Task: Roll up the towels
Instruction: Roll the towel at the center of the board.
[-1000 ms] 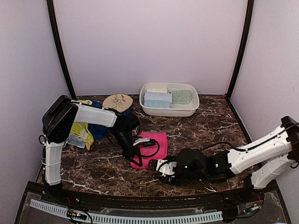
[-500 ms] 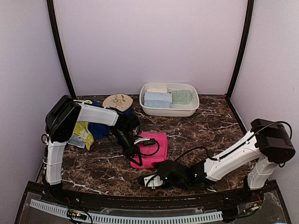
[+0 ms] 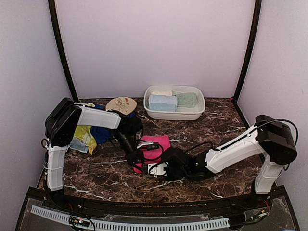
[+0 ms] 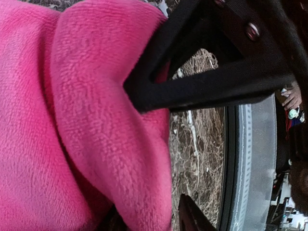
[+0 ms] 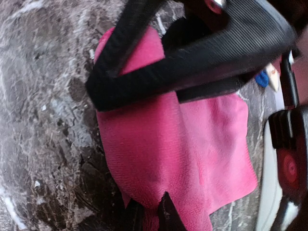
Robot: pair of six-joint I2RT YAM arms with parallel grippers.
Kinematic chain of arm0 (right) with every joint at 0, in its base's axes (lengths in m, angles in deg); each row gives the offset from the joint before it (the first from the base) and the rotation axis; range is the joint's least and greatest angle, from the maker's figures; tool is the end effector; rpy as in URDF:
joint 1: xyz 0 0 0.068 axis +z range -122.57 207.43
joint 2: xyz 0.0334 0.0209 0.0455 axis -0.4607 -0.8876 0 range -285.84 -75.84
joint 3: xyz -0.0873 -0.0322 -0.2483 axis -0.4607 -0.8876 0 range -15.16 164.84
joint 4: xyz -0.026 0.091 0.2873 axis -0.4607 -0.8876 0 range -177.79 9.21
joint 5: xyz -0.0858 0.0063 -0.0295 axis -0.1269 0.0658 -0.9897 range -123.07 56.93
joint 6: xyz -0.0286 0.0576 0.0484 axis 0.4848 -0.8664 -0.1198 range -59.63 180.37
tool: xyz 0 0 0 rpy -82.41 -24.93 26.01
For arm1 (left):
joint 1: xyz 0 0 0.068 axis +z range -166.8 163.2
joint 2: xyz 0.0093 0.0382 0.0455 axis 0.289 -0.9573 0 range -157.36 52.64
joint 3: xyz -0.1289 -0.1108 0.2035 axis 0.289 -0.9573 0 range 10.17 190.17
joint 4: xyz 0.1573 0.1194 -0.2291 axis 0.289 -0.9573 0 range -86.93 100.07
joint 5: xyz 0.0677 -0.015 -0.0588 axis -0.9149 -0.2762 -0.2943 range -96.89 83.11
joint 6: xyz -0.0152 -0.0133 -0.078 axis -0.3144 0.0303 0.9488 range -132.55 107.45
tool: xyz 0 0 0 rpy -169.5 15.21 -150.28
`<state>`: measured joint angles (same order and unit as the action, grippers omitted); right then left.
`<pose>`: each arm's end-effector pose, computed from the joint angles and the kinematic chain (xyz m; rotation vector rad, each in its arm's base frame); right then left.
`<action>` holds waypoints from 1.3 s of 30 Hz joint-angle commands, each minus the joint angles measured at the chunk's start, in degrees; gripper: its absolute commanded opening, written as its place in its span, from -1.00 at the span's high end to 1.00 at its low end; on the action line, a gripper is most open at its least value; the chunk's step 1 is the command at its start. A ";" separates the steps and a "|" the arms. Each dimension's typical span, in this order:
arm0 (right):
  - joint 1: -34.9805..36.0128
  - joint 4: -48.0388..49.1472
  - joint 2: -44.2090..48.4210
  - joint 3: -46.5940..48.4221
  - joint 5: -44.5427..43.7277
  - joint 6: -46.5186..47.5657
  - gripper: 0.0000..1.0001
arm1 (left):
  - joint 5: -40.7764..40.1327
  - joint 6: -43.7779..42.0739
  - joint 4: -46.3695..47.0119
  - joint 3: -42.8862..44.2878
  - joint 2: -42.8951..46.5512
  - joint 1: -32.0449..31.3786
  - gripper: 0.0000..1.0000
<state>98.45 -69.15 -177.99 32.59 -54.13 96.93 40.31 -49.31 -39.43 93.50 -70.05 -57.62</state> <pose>0.1513 0.3631 0.0699 -1.7089 1.4781 -0.1082 0.2856 -0.3142 0.0712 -1.8072 -2.2288 1.2537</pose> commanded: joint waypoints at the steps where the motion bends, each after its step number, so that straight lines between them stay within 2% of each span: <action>1: -5.46 -7.27 0.90 1.86 15.04 -15.27 0.86 | -8.38 -1.42 1.44 -4.35 4.95 1.81 0.20; 3: -7.59 -8.53 1.10 1.53 20.74 -18.98 0.93 | -9.14 -0.88 3.36 -6.21 7.24 3.14 0.18; 7: -10.71 -9.29 0.42 0.37 29.76 -25.36 1.00 | -10.25 0.78 10.16 -12.75 14.13 6.00 -0.03; 12: -16.45 -10.82 -3.04 1.55 42.07 -33.17 1.00 | -14.90 -0.13 18.68 -21.86 23.81 6.89 -0.07; 15: -21.02 -11.48 -6.06 3.77 52.89 -38.57 1.00 | -14.26 -2.28 20.71 -24.72 29.09 6.65 -0.08; 18: -24.40 -14.58 -9.61 7.66 61.51 -43.20 1.00 | -15.15 -5.67 21.16 -26.38 33.99 3.84 -0.09; 21: -26.10 -18.76 -12.66 11.74 66.62 -45.58 1.00 | -20.15 -8.88 23.05 -28.59 37.38 -3.05 -0.11; 25: -27.06 -22.00 -14.75 15.33 72.12 -48.66 1.00 | -25.82 -9.20 26.46 -28.32 34.66 -7.13 -0.13; 29: -27.63 -23.11 -15.92 16.71 76.43 -51.46 1.00 | -31.32 -12.44 31.98 -27.94 31.68 -8.94 -0.27; 39: -28.40 -23.62 -17.00 17.25 77.33 -54.78 1.00 | -37.18 -18.10 40.24 -27.15 26.14 -11.57 -0.29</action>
<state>70.11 -87.79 -192.83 49.70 23.02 44.47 6.08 -64.74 -3.47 65.99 -43.61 -68.17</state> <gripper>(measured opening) 0.027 0.648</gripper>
